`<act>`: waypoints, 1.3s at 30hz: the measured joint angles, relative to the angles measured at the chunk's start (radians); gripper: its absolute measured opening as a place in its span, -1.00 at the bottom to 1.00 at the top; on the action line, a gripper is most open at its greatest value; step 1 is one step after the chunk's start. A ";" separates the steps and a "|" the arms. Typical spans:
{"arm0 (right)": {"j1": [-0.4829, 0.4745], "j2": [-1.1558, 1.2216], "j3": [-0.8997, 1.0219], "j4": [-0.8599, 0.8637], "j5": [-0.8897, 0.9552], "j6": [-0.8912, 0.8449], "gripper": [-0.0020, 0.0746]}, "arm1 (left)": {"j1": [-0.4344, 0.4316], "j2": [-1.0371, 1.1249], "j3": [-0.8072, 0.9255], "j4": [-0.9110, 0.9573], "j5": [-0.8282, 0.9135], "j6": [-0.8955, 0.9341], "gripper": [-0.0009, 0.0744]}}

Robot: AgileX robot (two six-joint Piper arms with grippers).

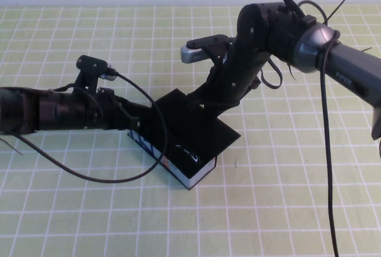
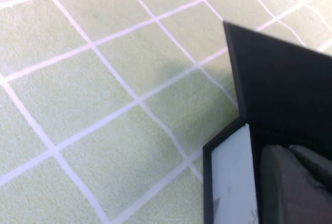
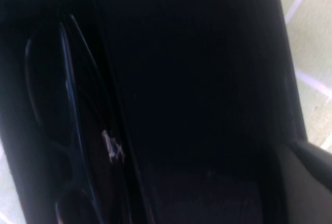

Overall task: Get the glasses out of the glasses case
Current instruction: Pick up the glasses from the glasses case

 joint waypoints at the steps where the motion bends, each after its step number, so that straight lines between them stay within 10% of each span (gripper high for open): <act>1: 0.000 0.000 -0.005 -0.003 0.002 0.000 -0.99 | 0.000 0.000 0.000 0.000 0.000 0.000 -0.99; 30: 0.000 -0.014 -0.020 0.019 0.033 -0.021 -0.98 | 0.002 -0.030 0.000 0.137 -0.142 -0.196 -0.99; 39: 0.000 -0.014 -0.169 0.025 0.119 -0.036 -0.67 | 0.002 -0.030 0.000 0.220 -0.097 -0.287 -0.99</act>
